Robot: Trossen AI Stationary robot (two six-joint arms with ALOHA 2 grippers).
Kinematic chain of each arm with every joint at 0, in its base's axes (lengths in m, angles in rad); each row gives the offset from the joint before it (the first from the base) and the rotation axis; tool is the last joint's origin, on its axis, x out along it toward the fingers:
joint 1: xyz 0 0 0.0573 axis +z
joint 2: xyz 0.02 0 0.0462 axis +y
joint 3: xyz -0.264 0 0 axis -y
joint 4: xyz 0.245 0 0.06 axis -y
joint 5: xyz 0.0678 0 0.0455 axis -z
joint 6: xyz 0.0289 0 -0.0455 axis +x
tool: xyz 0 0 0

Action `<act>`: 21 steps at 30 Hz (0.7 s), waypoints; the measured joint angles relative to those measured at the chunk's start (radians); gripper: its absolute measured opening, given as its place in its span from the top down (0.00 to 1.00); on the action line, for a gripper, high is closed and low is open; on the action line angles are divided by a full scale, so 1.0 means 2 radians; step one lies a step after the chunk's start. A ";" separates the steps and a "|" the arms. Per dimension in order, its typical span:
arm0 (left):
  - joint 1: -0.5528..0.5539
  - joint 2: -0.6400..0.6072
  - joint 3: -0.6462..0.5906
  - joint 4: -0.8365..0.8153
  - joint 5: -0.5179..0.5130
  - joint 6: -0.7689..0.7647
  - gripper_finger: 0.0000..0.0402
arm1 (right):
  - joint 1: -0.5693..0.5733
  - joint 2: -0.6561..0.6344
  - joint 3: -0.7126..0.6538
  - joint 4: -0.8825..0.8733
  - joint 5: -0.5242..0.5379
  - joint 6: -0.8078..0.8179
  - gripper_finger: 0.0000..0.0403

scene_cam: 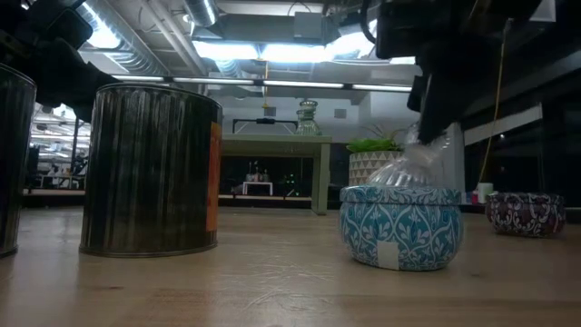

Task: Pick & Place candle stick holders
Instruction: Put the transparent glass candle holder on the shelf

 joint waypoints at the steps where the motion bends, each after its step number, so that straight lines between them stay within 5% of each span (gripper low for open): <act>1: 0.000 0.000 0.000 0.000 0.000 0.000 0.92 | -0.003 0.000 0.000 0.000 0.003 -0.005 0.90; 21: 0.000 0.000 0.000 0.000 0.000 0.000 0.92 | -0.052 0.001 -0.001 0.015 0.031 -0.057 0.91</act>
